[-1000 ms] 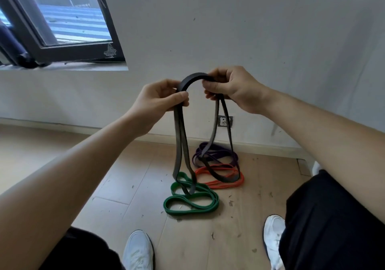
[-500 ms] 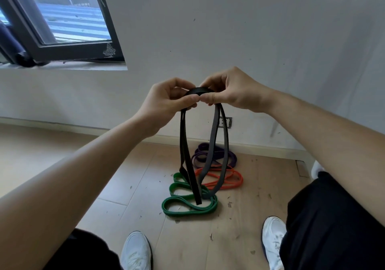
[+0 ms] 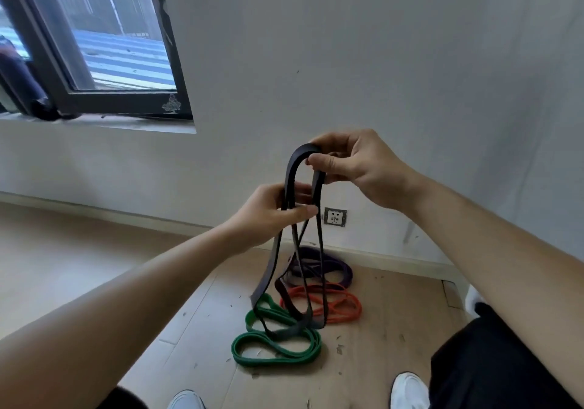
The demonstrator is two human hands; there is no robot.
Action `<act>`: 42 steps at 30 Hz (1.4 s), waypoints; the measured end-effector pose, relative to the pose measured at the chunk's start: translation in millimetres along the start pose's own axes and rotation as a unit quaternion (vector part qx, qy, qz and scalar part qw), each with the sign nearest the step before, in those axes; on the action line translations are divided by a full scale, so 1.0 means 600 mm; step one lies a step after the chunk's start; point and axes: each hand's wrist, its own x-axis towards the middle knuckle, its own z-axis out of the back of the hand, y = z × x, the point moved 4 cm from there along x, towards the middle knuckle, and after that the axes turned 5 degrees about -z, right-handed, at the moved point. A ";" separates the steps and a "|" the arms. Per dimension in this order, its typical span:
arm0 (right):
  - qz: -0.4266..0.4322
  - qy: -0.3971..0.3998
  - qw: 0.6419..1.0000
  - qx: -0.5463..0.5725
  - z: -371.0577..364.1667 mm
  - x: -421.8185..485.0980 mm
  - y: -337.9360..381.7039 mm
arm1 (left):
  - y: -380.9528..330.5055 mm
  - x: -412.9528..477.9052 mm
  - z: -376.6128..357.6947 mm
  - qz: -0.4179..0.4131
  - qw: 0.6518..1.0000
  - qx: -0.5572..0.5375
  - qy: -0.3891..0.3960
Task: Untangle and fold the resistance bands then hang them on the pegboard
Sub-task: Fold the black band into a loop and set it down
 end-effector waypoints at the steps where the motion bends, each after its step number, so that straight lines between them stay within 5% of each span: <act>1: -0.001 -0.006 1.000 0.015 0.004 -0.002 0.001 | 0.000 0.002 -0.006 -0.001 1.000 -0.004 0.002; 21: -0.009 -0.090 0.963 0.255 0.088 -0.020 0.011 | -0.024 0.032 -0.067 0.018 0.992 -0.104 0.068; 31: 0.000 -0.048 0.989 0.139 0.095 -0.035 0.030 | -0.031 0.017 -0.057 0.027 0.985 -0.036 0.166; 42: 0.007 -0.048 0.989 0.142 0.065 -0.029 0.030 | -0.021 0.015 -0.055 0.010 0.990 0.016 0.143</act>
